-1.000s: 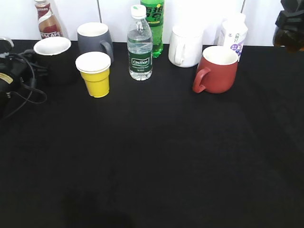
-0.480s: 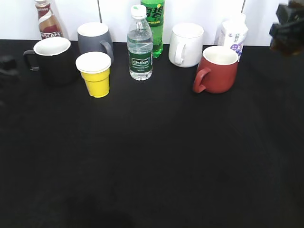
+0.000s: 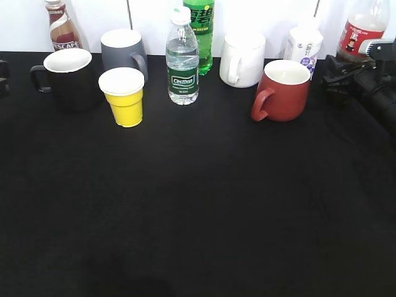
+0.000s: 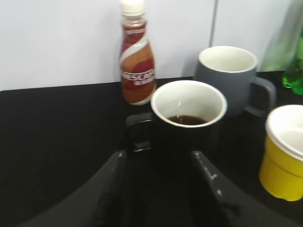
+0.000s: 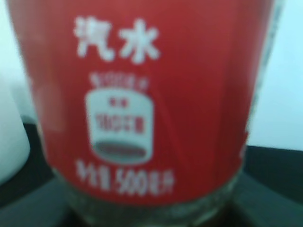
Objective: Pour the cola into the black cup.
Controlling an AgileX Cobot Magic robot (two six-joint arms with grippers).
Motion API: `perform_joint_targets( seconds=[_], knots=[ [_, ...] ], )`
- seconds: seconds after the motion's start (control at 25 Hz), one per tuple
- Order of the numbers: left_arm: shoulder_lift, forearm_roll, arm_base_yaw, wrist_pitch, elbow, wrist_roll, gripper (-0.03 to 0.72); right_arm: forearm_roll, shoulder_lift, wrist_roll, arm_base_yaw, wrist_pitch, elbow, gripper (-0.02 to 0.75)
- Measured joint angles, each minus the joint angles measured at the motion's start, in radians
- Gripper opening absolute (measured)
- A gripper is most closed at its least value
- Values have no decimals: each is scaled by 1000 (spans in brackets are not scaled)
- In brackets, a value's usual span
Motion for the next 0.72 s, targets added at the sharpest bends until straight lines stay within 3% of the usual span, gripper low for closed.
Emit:
perform_joint_targets(
  seconds=[0.08, 0.16, 0.32, 0.4, 0.48, 0.6, 0.72],
  knots=[
    [0, 0, 0, 0, 0, 0, 329, -2, 0, 0, 0, -16, -1, 573],
    [0, 1, 0, 0, 0, 0, 329, -2, -16, 0, 0, -34, 16, 651],
    [0, 1, 0, 40, 0, 0, 329, 13, -139, -12, -1, -35, 192, 661],
    [-7, 1, 0, 148, -4, -22, 329, 7, -240, -12, -1, 77, 270, 659],
    [-29, -3, 0, 349, -56, -29, 333, -57, -415, -3, -1, 405, 257, 650],
    [-88, -46, -1, 583, -129, -30, 333, -198, -640, 188, 8, 963, 193, 615],
    [-156, -64, -1, 880, -194, -30, 334, -147, -792, 193, 74, 1502, 151, 578]
  ],
)
